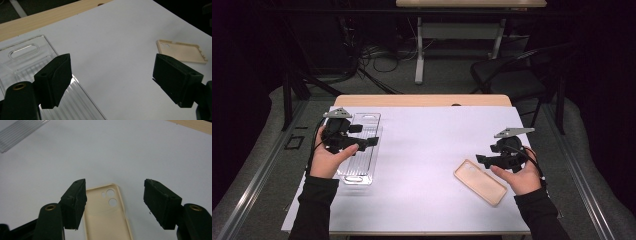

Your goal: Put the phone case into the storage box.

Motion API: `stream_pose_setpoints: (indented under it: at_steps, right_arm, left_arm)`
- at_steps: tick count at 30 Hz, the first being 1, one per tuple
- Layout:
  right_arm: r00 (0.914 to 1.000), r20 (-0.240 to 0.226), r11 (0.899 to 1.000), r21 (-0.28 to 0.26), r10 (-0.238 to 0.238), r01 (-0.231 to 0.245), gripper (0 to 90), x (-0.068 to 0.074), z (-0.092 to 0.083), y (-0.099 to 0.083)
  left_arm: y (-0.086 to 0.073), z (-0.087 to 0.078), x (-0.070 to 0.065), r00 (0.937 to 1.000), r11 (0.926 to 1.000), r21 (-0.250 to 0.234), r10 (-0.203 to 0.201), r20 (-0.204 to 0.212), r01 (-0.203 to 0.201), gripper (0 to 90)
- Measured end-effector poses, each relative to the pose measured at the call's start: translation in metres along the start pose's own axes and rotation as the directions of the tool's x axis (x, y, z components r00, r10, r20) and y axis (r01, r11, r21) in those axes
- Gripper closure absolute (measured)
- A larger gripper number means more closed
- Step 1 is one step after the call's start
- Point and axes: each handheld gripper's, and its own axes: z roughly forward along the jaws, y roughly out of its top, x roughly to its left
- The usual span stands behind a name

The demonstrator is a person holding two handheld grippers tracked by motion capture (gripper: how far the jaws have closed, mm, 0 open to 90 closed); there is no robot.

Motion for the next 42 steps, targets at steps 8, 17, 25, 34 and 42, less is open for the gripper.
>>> stream_pose_setpoints:
  at_steps: [8,17,25,34,42]
  right_arm:
    - [0.9998,0.0,0.999,0.023,-0.022,0.022,34.9,-0.002,0.007,0.007]
    - [0.998,0.004,0.996,0.056,-0.064,0.063,35.2,-0.002,0.013,0.01]
    - [0.9955,-0.012,0.988,0.122,-0.094,0.095,39.3,-0.002,0.021,0.011]
    - [0.9873,-0.007,0.959,0.235,-0.159,0.156,42.5,-0.002,0.03,0.013]
    - [0.9858,-0.028,0.939,0.302,-0.165,0.166,46.0,-0.009,0.04,0.012]
  left_arm:
    - [-0.003,0.005,0.0,1.0,1.0,0.004,-0.006,-0.002,0.006,13.2]
    - [-0.003,0.018,-0.011,0.9992,0.9982,0.059,0.008,0.04,-0.01,11.7]
    - [-0.004,0.029,-0.023,0.9962,0.9925,0.106,0.054,0.068,-0.061,8.9]
    - [-0.005,0.033,-0.027,0.9943,0.9915,0.112,0.056,0.091,-0.066,9.3]
    - [-0.006,0.034,-0.028,0.9943,0.9909,0.116,0.057,0.09,-0.067,9.5]
